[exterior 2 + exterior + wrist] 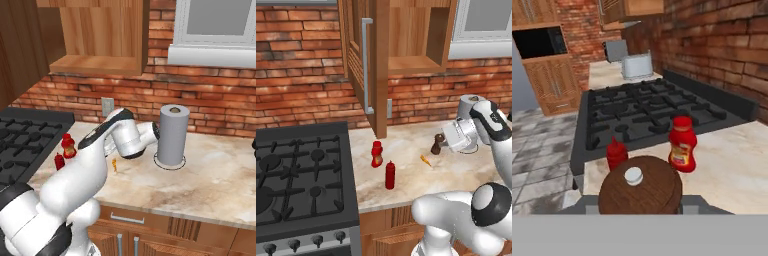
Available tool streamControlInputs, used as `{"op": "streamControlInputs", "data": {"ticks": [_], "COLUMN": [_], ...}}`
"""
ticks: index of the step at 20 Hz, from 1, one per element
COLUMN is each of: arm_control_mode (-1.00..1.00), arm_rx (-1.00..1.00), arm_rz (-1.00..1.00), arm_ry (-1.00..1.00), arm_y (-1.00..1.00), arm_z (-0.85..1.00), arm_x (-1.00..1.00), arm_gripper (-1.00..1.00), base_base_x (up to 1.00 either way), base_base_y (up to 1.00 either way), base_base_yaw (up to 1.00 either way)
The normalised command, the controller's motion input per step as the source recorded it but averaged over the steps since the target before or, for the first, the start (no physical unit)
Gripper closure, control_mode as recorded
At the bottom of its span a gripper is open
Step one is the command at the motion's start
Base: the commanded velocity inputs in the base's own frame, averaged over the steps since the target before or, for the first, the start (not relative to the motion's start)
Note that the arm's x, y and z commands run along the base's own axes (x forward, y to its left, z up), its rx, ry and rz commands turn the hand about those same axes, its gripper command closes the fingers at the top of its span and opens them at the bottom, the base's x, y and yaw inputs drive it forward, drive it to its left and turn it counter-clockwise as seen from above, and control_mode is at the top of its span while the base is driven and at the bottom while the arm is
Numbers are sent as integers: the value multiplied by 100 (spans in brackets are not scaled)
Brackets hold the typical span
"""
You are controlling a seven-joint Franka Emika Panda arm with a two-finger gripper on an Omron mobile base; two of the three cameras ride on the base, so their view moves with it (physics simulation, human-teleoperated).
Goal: There are various items on the counter. Only move the condiments/shakers into the cabinet.
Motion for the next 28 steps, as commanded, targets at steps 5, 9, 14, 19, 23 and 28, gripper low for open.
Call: {"op": "streamControlInputs", "data": {"ticks": [5, 9, 14, 19, 23, 28], "arm_control_mode": [-100, -100, -100, -100, -100, -100], "arm_rx": [0, 0, 0, 0, 0, 1], "arm_rz": [-16, -11, -2, 0, 0, 0], "arm_ry": [0, 0, 0, 0, 0, -1], "arm_y": [27, 37, 31, 25, 26, 28], "arm_z": [100, 100, 100, 100, 86, 56], "arm_x": [-14, -2, 0, 0, 0, 2], "arm_gripper": [100, 100, 100, 100, 100, 100], "base_base_x": [0, 0, 0, 0, 0, 0], "base_base_y": [0, 0, 0, 0, 0, 0], "base_base_yaw": [0, 0, 0, 0, 0, 0]}}
